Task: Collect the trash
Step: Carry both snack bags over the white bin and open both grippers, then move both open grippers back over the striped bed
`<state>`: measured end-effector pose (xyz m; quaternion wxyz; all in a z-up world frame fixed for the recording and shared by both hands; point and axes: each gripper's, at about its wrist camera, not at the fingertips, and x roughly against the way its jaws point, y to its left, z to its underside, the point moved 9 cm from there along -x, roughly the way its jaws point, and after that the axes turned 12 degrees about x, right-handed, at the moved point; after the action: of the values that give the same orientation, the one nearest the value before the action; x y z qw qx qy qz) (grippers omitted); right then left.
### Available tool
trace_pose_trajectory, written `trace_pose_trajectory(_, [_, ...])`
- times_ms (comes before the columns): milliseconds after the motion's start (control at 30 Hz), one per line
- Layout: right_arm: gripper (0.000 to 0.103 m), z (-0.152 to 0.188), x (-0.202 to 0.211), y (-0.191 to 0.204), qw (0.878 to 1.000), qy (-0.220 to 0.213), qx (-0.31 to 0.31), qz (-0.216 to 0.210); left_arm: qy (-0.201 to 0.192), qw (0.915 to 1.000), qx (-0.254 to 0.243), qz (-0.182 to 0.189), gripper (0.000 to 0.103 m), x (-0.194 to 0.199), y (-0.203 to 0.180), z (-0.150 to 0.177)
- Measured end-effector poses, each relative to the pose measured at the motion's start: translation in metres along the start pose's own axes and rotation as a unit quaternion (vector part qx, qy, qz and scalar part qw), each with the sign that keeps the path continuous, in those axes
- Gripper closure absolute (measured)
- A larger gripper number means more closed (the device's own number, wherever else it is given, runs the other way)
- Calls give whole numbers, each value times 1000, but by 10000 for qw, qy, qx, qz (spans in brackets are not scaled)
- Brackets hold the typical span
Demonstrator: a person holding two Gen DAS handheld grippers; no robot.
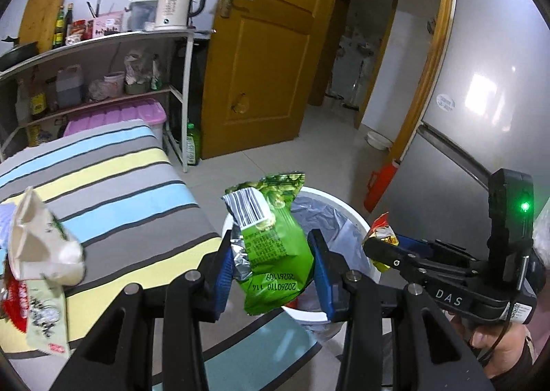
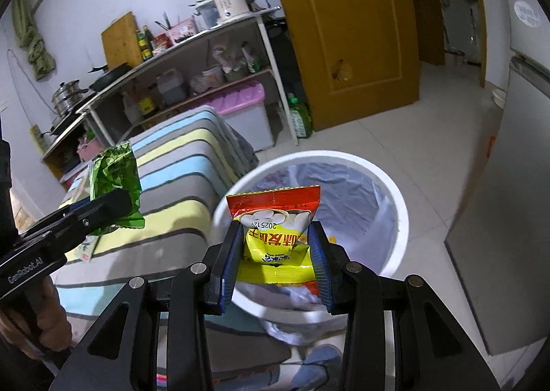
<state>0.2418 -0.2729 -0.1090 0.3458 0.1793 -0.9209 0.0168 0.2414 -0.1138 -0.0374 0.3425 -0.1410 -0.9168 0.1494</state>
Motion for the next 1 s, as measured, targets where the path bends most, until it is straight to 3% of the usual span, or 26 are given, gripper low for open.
trace_pose_trajectory(533, [60, 12, -31, -28, 9993, 327, -151, 104, 537, 9985, 67, 104, 54, -55, -8, 11])
trace_pose_trajectory(633, [49, 12, -34, -29, 9992, 357, -162, 121, 576, 9982, 110, 106, 51, -57, -5, 11])
trace_pose_trajectory(1000, [49, 9, -23, -26, 9995, 193, -214, 94, 386, 9992, 115, 83, 51, -38, 0, 11])
